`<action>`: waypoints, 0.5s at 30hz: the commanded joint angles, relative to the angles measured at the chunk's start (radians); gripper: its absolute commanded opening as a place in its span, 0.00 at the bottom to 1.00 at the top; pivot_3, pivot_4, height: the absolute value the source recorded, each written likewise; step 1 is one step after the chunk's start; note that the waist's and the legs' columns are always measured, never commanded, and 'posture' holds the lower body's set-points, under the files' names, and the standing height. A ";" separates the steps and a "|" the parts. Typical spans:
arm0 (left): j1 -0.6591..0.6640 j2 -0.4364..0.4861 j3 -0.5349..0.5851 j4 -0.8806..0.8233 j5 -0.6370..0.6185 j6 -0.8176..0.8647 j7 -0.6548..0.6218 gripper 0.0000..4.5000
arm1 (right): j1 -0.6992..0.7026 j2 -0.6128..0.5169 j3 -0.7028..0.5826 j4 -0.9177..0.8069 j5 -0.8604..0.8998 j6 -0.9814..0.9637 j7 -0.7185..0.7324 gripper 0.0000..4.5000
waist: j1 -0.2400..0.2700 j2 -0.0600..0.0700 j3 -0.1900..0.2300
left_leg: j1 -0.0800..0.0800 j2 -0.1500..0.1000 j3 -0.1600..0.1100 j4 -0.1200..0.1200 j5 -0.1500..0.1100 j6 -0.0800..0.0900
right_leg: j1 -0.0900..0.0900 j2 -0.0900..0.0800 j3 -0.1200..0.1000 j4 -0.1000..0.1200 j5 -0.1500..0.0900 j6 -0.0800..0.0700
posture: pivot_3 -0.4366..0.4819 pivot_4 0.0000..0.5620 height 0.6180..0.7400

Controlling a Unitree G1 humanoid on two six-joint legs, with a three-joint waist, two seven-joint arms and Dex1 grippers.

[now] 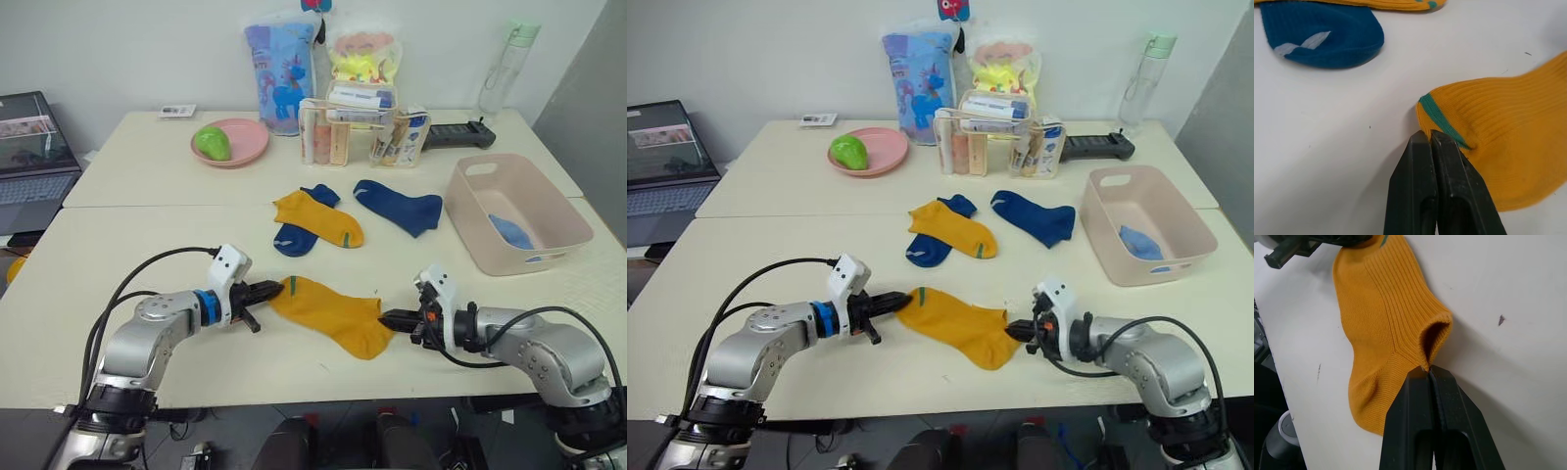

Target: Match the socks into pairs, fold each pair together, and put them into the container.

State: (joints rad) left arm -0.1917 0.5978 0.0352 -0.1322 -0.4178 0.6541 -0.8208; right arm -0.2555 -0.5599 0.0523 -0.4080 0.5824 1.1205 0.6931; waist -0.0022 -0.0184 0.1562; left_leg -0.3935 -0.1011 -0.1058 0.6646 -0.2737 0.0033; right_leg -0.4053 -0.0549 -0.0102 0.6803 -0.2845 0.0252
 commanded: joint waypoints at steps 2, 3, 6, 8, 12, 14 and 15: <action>0.080 -0.045 0.066 -0.185 -0.094 0.086 0.081 0.00 | -0.071 -0.080 0.007 0.039 0.027 -0.019 0.096 0.00 | 0.000 0.000 0.000 | 0.000 0.000 0.000 0.000 0.000 0.000 | 0.000 0.000 0.000 0.000 0.000 0.000 | 0.48 0.27 1.00; 0.106 -0.062 0.070 -0.223 -0.100 0.090 0.107 0.00 | -0.083 -0.096 0.024 0.051 0.022 -0.028 0.117 0.00 | 0.000 0.000 0.000 | 0.000 0.000 0.000 0.000 0.000 0.000 | 0.000 0.000 0.000 0.000 0.000 0.000 | 0.48 0.27 1.00; 0.182 -0.120 0.086 -0.314 -0.108 0.092 0.191 0.00 | -0.123 -0.119 0.071 0.097 -0.004 -0.062 0.162 0.00 | 0.001 0.000 0.000 | 0.000 0.000 0.000 0.000 0.000 0.000 | 0.000 0.000 0.000 0.000 0.000 0.000 | 0.48 0.27 1.00; 0.225 -0.146 0.093 -0.356 -0.105 0.088 0.236 0.00 | -0.159 -0.123 0.097 0.136 -0.022 -0.080 0.181 0.00 | 0.000 0.000 0.000 | 0.000 0.001 0.001 0.000 0.000 0.000 | 0.000 0.000 0.000 0.000 0.000 0.000 | 0.48 0.27 1.00; 0.286 -0.192 0.085 -0.407 -0.096 0.061 0.296 0.00 | -0.215 -0.126 0.141 0.195 -0.044 -0.106 0.217 0.00 | 0.002 0.000 0.000 | 0.000 0.001 0.001 0.000 0.000 0.000 | 0.000 0.000 0.000 0.000 0.000 0.000 | 0.48 0.27 1.00; 0.312 -0.240 0.080 -0.430 -0.087 0.035 0.350 0.00 | -0.244 -0.119 0.164 0.222 -0.060 -0.122 0.235 0.00 | 0.003 0.000 0.000 | 0.000 0.001 0.001 0.000 0.000 0.000 | 0.001 0.000 0.000 0.000 0.000 0.000 | 0.48 0.27 1.00; 0.328 -0.263 0.078 -0.438 -0.075 0.016 0.376 0.00 | -0.260 -0.112 0.175 0.238 -0.067 -0.128 0.241 0.00 | 0.003 0.000 0.000 | 0.000 0.001 0.002 0.000 0.000 0.000 | 0.001 0.000 0.000 -0.001 0.000 0.000 | 0.48 0.27 1.00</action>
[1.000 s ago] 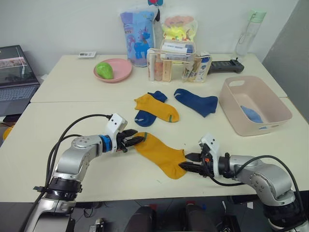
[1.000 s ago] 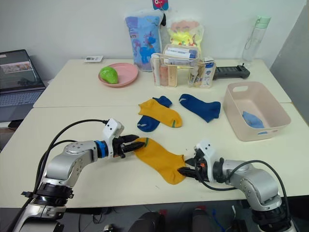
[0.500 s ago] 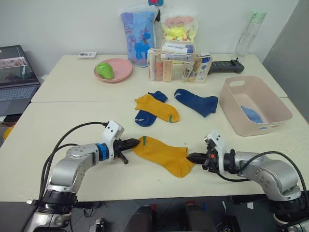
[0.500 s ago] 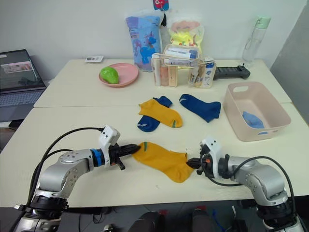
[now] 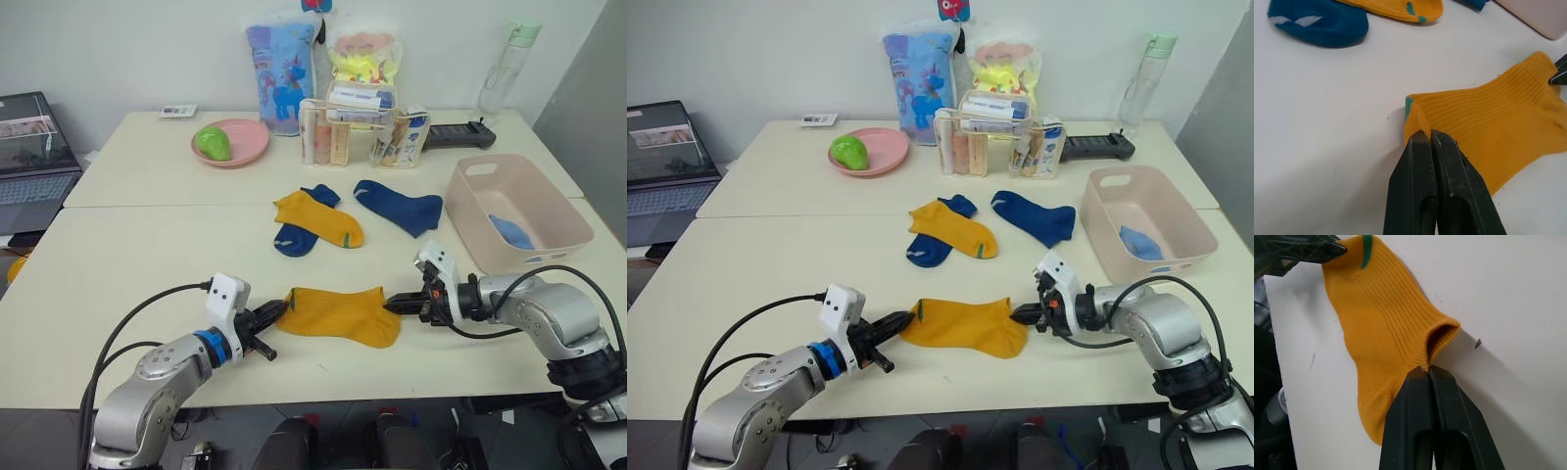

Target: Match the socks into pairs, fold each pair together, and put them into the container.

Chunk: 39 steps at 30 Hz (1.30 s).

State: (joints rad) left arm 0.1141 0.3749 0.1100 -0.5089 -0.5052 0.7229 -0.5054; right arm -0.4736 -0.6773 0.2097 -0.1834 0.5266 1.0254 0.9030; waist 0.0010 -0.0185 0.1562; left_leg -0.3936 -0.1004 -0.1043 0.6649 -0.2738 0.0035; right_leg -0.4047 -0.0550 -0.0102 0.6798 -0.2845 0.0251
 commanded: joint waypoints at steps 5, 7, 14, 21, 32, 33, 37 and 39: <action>0.077 -0.085 0.012 -0.114 -0.001 -0.055 0.123 0.00 | -0.095 0.025 0.041 0.088 -0.048 -0.076 0.048 0.00 | 0.001 0.000 0.000 | 0.000 0.000 0.000 0.000 0.000 0.000 | 0.000 0.000 0.000 0.000 0.000 0.000 | 0.48 0.27 1.00; 0.092 -0.084 0.016 -0.128 -0.004 -0.056 0.135 0.00 | -0.111 0.029 0.039 0.114 -0.059 -0.095 0.055 0.00 | 0.001 0.000 0.000 | 0.000 0.000 0.001 0.000 0.000 0.000 | 0.000 0.000 0.000 0.000 0.000 0.000 | 0.48 0.27 1.00; 0.125 -0.088 0.001 -0.126 0.014 -0.101 0.150 0.00 | -0.120 0.031 0.050 0.141 -0.086 -0.127 0.082 0.00 | 0.001 0.000 0.000 | 0.000 0.000 0.000 0.000 0.000 0.000 | 0.000 0.000 0.000 0.000 0.000 0.000 | 0.48 0.27 1.00; 0.112 -0.079 -0.003 -0.086 0.031 -0.140 0.139 0.00 | -0.091 0.033 0.031 0.112 -0.098 -0.151 0.074 0.15 | 0.003 0.000 0.000 | 0.000 0.000 0.001 0.000 0.000 0.000 | 0.000 0.000 0.000 0.000 0.000 0.000 | 0.48 0.27 1.00; -0.014 0.086 0.109 -0.011 0.024 -0.228 -0.003 0.55 | 0.008 0.046 -0.074 -0.084 -0.089 -0.350 0.042 0.62 | 0.008 0.000 0.000 | 0.000 0.001 0.000 0.000 0.000 0.000 | 0.000 0.001 -0.001 0.000 0.000 0.000 | 0.48 0.27 1.00; -0.044 0.124 0.086 0.001 0.031 -0.243 -0.053 0.55 | 0.019 0.061 -0.047 -0.104 -0.111 -0.392 0.040 0.62 | 0.008 0.000 0.000 | 0.000 0.001 0.000 0.000 0.000 0.000 | 0.000 0.001 -0.001 0.000 0.000 0.000 | 0.48 0.27 1.00; -0.118 0.213 -0.022 0.068 0.108 -0.319 -0.161 0.42 | 0.037 0.142 0.060 -0.099 -0.225 -0.535 -0.004 0.49 | 0.004 0.000 0.000 | 0.000 0.001 0.001 0.000 0.000 0.000 | 0.000 0.001 0.000 0.000 0.000 0.000 | 0.48 0.27 1.00; -0.142 0.209 -0.047 0.103 0.123 -0.341 -0.169 0.27 | 0.038 0.176 0.097 -0.079 -0.269 -0.578 -0.025 0.33 | 0.001 0.000 0.000 | 0.001 0.001 0.001 -0.001 0.000 0.000 | 0.000 0.001 0.000 0.000 0.000 0.000 | 0.48 0.27 1.00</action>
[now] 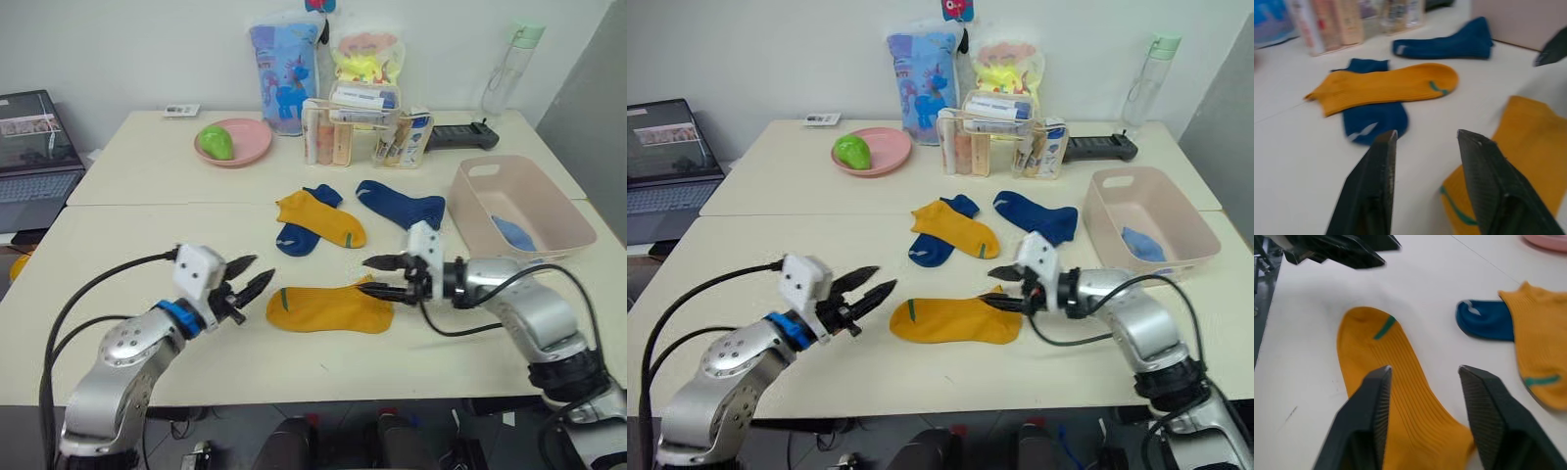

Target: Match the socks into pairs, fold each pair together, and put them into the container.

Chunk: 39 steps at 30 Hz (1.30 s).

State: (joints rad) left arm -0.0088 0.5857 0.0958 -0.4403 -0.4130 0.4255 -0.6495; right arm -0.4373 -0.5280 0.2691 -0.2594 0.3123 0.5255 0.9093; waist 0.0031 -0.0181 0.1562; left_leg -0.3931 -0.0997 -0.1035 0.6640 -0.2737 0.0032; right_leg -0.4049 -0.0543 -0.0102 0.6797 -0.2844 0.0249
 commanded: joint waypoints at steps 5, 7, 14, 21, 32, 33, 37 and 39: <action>-0.068 -0.012 -0.173 0.168 0.157 -0.142 -0.062 0.00 | 0.028 0.091 0.104 0.135 -0.202 -0.151 -0.143 0.01 | -0.002 0.000 0.000 | 0.000 0.000 0.000 0.000 0.000 0.000 | 0.000 0.000 0.000 0.000 0.000 0.000 | 0.48 0.27 1.00; -0.077 -0.017 -0.200 0.214 0.201 -0.168 -0.049 0.00 | 0.049 0.079 0.106 0.170 -0.240 -0.191 -0.155 0.01 | 0.001 0.000 0.000 | 0.000 -0.001 -0.001 0.000 0.000 0.000 | 0.000 0.000 0.000 0.000 0.000 0.000 | 0.48 0.27 1.00; -0.026 -0.039 -0.192 0.301 0.247 -0.248 -0.030 0.00 | 0.126 0.032 0.049 0.211 -0.269 -0.239 -0.166 0.01 | -0.003 0.000 0.000 | 0.001 0.000 0.000 0.000 0.000 0.000 | 0.000 0.000 0.000 0.000 0.000 0.000 | 0.48 0.27 1.00; 0.000 -0.032 -0.124 0.296 0.201 -0.317 -0.058 0.00 | 0.204 0.000 -0.039 0.109 -0.205 -0.221 -0.138 0.01 | -0.001 0.000 0.000 | 0.002 0.000 -0.001 0.000 0.000 0.000 | 0.001 0.000 0.000 0.000 0.000 0.000 | 0.48 0.27 1.00; 0.055 0.079 -0.149 0.158 0.155 -0.239 -0.213 0.00 | 0.176 0.001 0.041 0.048 -0.172 -0.186 -0.025 0.01 | -0.005 0.001 0.000 | 0.002 0.000 0.000 -0.001 0.000 0.000 | 0.001 0.000 0.000 0.000 0.000 0.000 | 0.48 0.27 1.00; 0.058 0.082 -0.151 0.164 0.160 -0.235 -0.210 0.00 | 0.177 -0.004 0.050 0.055 -0.183 -0.185 -0.025 0.01 | -0.005 0.001 0.000 | 0.002 0.000 0.000 -0.001 0.000 0.000 | 0.000 0.000 0.000 0.000 0.000 0.000 | 0.48 0.27 1.00; 0.060 0.080 -0.152 0.202 0.186 -0.234 -0.192 0.00 | 0.186 -0.042 0.057 0.059 -0.205 -0.166 -0.012 0.01 | -0.001 0.001 0.000 | 0.001 0.000 -0.001 -0.001 0.000 0.000 | 0.001 0.000 0.000 0.000 0.000 0.000 | 0.48 0.27 1.00; 0.065 0.088 -0.150 0.225 0.203 -0.248 -0.191 0.00 | 0.198 -0.083 0.052 0.055 -0.221 -0.158 0.002 0.01 | -0.001 0.001 0.000 | 0.001 0.000 0.000 -0.001 0.000 0.000 | 0.001 0.000 0.000 0.000 0.000 0.000 | 0.48 0.27 1.00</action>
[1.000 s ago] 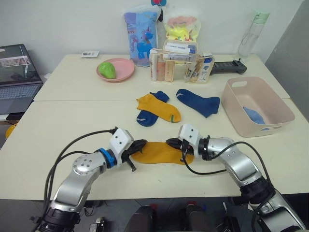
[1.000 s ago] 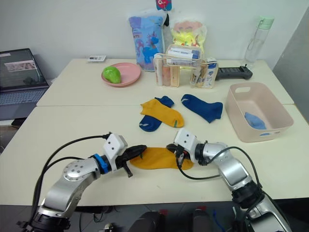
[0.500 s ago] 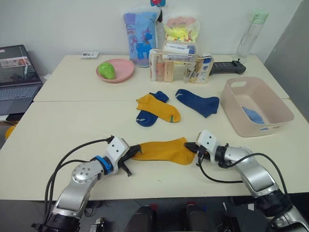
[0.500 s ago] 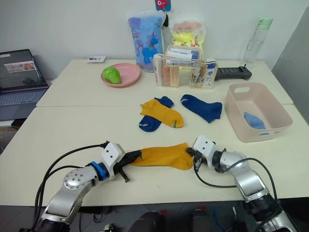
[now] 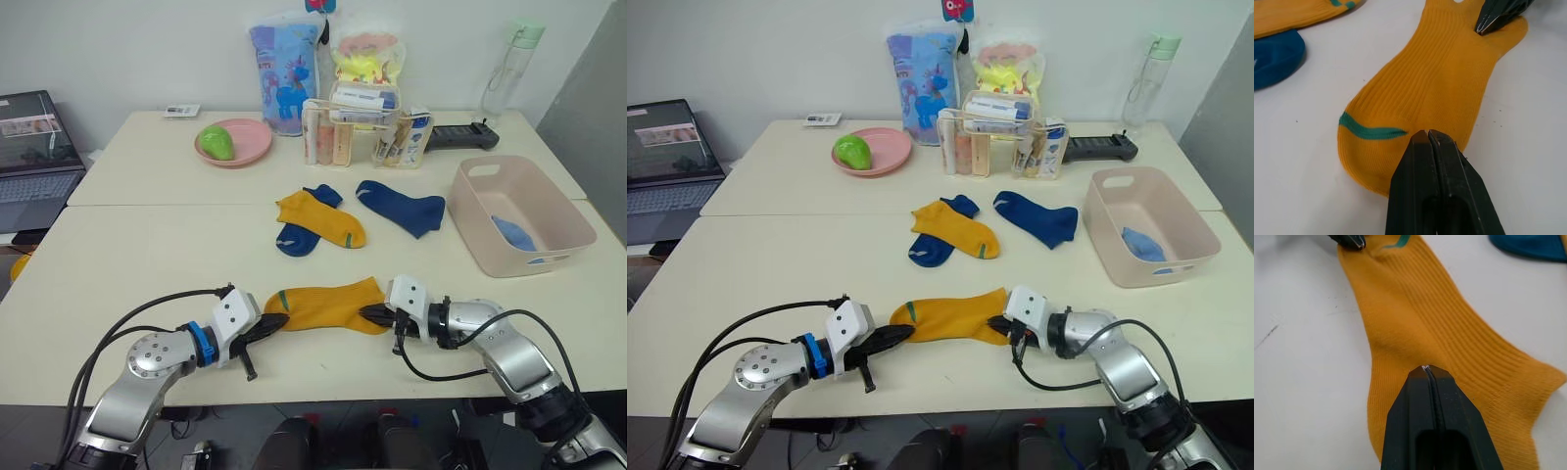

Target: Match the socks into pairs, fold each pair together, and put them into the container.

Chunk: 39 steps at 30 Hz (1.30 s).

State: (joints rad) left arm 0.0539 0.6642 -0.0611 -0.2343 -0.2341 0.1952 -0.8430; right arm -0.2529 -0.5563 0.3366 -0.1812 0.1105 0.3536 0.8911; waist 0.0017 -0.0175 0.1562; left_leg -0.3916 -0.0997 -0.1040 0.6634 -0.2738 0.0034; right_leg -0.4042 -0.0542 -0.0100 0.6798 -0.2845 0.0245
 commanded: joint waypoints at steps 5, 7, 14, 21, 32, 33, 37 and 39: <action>0.015 0.024 0.038 0.058 0.011 -0.056 -0.023 0.00 | 0.051 -0.118 -0.083 -0.044 0.016 0.012 0.036 0.01 | 0.001 -0.001 -0.001 | 0.001 0.000 0.000 0.000 0.000 0.000 | 0.001 0.000 0.000 0.000 0.000 0.000 | 0.48 0.27 1.00; 0.016 0.014 0.057 0.028 -0.039 -0.031 -0.034 0.00 | 0.062 -0.120 -0.121 -0.078 0.069 0.038 0.050 0.01 | 0.001 -0.001 -0.001 | 0.000 0.000 0.000 0.000 0.000 0.000 | 0.001 0.000 0.000 0.000 0.000 0.000 | 0.48 0.27 1.00; -0.006 -0.053 0.182 -0.070 -0.210 0.123 0.054 0.04 | 0.073 -0.042 -0.286 -0.144 0.195 0.076 -0.040 0.00 | 0.000 0.000 0.000 | 0.000 0.001 0.000 0.000 0.000 0.001 | 0.000 0.000 0.000 0.000 0.000 0.000 | 0.48 0.27 1.00; -0.070 -0.102 0.365 0.079 -0.180 0.082 0.227 0.47 | 0.048 -0.013 -0.374 0.000 0.099 -0.010 -0.212 0.45 | 0.001 0.000 0.000 | 0.000 0.000 0.001 0.000 0.000 0.000 | 0.000 0.000 0.000 0.000 0.000 0.000 | 0.48 0.27 1.00; -0.022 -0.114 0.353 0.146 -0.131 0.015 0.215 0.99 | 0.057 0.003 -0.362 0.087 0.058 -0.102 -0.227 1.00 | -0.001 0.000 0.000 | 0.000 0.001 0.001 0.000 0.000 0.000 | 0.000 0.000 0.000 0.000 0.000 0.000 | 0.48 0.27 1.00; -0.022 -0.112 0.352 0.146 -0.133 0.016 0.212 0.99 | 0.060 0.003 -0.360 0.088 0.054 -0.107 -0.226 1.00 | -0.001 0.000 0.000 | 0.000 0.001 0.001 0.000 0.000 0.000 | 0.000 0.000 0.000 0.000 0.000 0.000 | 0.48 0.27 1.00; -0.040 -0.107 0.355 0.148 -0.137 0.022 0.214 0.99 | 0.060 0.002 -0.354 0.091 0.047 -0.111 -0.219 1.00 | -0.001 0.000 0.000 | 0.000 0.001 0.001 0.000 0.000 0.000 | 0.000 0.000 0.000 0.000 0.000 0.000 | 0.48 0.27 1.00; -0.049 -0.103 0.355 0.141 -0.141 0.033 0.214 0.99 | 0.053 0.002 -0.351 0.092 0.046 -0.107 -0.217 1.00 | -0.001 -0.001 0.000 | 0.000 0.001 0.001 0.000 0.000 0.000 | 0.000 0.000 0.000 0.000 0.000 0.000 | 0.48 0.27 1.00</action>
State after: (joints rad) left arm 0.0198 0.5471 0.2796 -0.0680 -0.3688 0.2322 -0.6248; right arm -0.1856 -0.5492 -0.0072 -0.0720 0.1551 0.2627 0.6723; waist 0.0003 -0.0180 0.1559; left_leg -0.3913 -0.0991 -0.1029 0.6633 -0.2739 0.0031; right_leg -0.4043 -0.0540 -0.0097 0.6803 -0.2845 0.0245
